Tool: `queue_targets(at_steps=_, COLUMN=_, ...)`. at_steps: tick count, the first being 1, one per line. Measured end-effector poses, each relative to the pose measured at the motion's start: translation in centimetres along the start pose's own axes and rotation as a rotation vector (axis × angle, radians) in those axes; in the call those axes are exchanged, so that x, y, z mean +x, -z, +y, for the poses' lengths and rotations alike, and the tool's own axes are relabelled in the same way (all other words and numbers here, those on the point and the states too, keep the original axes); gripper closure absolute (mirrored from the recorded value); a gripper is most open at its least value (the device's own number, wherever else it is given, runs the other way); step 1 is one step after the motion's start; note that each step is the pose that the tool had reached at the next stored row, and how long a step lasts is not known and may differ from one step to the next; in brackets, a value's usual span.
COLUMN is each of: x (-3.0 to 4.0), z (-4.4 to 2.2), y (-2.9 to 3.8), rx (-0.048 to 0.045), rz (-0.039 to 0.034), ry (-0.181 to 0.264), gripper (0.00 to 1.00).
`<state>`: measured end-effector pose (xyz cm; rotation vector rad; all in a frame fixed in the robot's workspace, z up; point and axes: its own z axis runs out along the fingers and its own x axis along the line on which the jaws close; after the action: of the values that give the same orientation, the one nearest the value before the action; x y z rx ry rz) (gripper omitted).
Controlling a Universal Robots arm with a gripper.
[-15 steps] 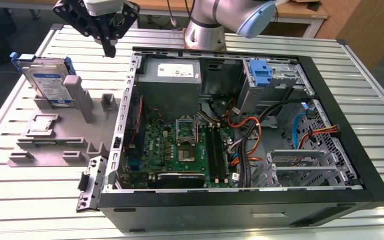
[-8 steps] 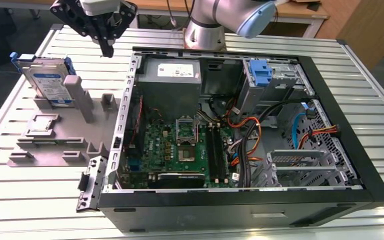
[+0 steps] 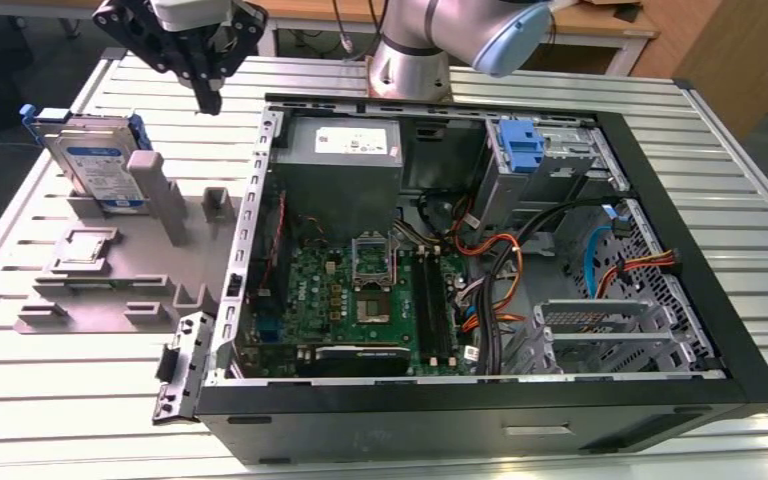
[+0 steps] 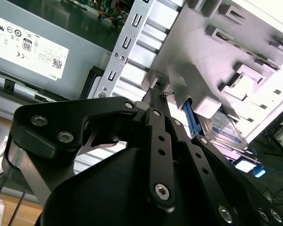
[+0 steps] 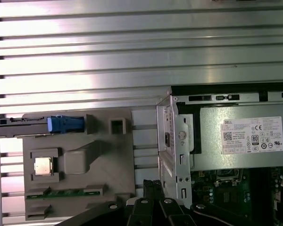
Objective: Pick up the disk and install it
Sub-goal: 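Reach for the disk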
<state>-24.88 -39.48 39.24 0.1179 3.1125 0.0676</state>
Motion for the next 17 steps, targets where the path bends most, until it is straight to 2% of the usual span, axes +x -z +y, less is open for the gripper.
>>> queue_targets(at_steps=17, x=1.11, z=-0.08, y=0.03, rx=0.0000, rz=0.0000, ry=0.000, gripper=0.90)
